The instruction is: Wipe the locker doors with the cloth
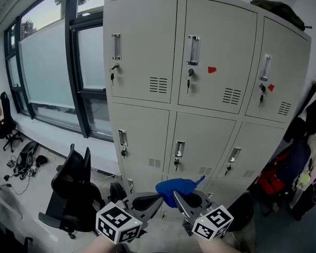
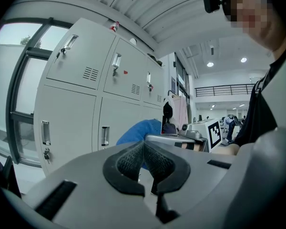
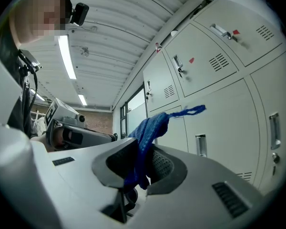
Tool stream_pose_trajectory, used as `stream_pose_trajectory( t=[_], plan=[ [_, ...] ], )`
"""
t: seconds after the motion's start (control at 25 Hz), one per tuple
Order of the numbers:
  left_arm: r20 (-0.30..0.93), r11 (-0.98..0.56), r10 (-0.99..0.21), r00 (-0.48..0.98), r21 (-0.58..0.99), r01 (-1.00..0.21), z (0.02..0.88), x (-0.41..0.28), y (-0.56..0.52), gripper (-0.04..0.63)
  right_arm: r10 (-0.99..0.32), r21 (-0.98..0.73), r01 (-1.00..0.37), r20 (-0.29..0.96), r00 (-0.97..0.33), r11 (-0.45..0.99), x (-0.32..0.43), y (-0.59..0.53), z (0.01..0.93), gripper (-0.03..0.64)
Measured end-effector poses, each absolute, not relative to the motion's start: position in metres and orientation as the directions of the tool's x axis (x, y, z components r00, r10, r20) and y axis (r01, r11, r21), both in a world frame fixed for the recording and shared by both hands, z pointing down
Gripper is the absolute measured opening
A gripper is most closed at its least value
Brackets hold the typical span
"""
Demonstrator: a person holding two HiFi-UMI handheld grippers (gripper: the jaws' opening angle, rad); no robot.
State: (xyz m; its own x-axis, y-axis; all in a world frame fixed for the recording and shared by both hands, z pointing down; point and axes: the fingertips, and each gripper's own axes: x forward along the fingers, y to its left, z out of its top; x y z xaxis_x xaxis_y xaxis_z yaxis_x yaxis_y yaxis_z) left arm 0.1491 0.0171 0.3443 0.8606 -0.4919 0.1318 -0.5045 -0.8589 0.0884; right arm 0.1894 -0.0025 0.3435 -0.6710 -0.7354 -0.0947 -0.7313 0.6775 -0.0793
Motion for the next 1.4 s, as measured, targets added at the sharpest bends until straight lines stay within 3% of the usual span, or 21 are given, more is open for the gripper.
stream_pose_trajectory(
  t=[0.72, 0.96, 1.16, 1.4],
  plan=[
    [0.091, -0.866, -0.497, 0.863, 0.014, -0.501, 0.329, -0.034, -0.163, 0.006, -0.764, -0.046, -0.77, -0.175, -0.621, 0.636, 0.006, -0.211, 0.29, 0.048],
    [0.106, -0.848, -0.522, 0.846, 0.034, -0.528, 0.338, -0.044, -0.193, 0.006, -0.747, -0.107, -0.751, -0.26, -0.612, 0.652, -0.02, -0.274, 0.255, 0.048],
    [0.129, -0.828, -0.548, 0.826, 0.053, -0.558, 0.347, -0.043, -0.199, 0.006, -0.75, -0.295, -0.692, -0.334, -0.571, 0.659, -0.014, -0.303, 0.241, 0.048],
    [0.155, -0.826, -0.544, 0.824, 0.075, -0.559, 0.357, -0.045, -0.199, 0.006, -0.787, -0.4, -0.679, -0.363, -0.5, 0.616, -0.001, -0.318, 0.245, 0.048]
  ],
)
